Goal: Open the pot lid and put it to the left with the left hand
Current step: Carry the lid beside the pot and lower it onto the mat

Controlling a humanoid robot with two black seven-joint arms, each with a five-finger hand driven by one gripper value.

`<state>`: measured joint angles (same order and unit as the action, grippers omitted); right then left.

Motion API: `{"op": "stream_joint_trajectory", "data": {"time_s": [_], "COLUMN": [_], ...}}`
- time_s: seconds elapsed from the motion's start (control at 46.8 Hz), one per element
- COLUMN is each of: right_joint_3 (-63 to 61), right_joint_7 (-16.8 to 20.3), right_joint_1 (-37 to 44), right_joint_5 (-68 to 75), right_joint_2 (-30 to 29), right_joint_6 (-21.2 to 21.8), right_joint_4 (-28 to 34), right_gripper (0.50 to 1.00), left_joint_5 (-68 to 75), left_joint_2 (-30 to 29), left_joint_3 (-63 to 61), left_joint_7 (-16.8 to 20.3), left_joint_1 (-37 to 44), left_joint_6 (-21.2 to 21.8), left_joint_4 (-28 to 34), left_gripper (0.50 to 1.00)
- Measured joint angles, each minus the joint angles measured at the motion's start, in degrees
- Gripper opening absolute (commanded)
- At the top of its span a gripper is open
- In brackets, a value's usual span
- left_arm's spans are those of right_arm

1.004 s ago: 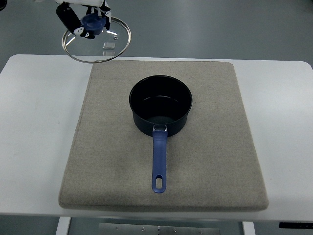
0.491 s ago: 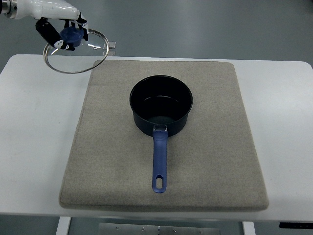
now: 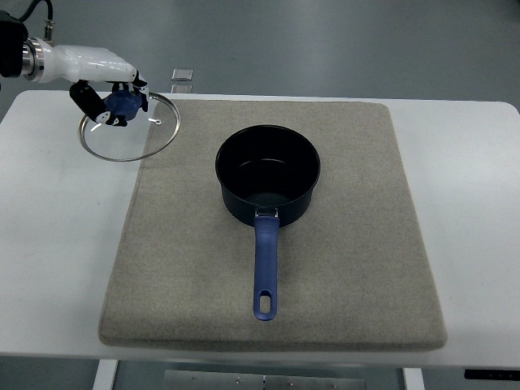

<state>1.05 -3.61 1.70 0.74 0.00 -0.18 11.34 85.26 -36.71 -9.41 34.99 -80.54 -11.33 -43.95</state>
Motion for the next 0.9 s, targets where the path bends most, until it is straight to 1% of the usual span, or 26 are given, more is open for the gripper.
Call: {"op": "stream_joint_trajectory", "data": {"time_s": [0.235,0.491,0.684,0.748,0.897], "right_joint_3": [0.0,0.0,0.0,0.0,0.0], "right_joint_7": [0.0,0.0,0.0,0.0,0.0], "right_joint_1": [0.0,0.0,0.0,0.0,0.0], "right_joint_5": [0.1,0.1,0.0,0.0,0.0], "right_joint_2": [0.0,0.0,0.0,0.0,0.0], "right_joint_6": [0.0,0.0,0.0,0.0,0.0], "right_joint_4": [0.0,0.0,0.0,0.0,0.0], "right_gripper": [0.917,0.917,0.917,0.917,0.917], "left_joint_5": [0.1,1.3,1.5,1.5,1.5], "left_joint_2": [4.7,6.6,6.8,6.8,6.8], "left_joint_3": [-0.1,-0.1,-0.1,-0.1,-0.1], "left_joint_7": [0.0,0.0,0.0,0.0,0.0], "left_joint_1": [3.4,4.4,4.2,4.2,4.2], "left_joint_6": [0.1,0.1,0.2,0.9,4.3], "left_joint_4": [0.8,1.3,1.3,1.4,1.7], "left_gripper": [0.500,0.500,0.500,0.500,0.500]}}
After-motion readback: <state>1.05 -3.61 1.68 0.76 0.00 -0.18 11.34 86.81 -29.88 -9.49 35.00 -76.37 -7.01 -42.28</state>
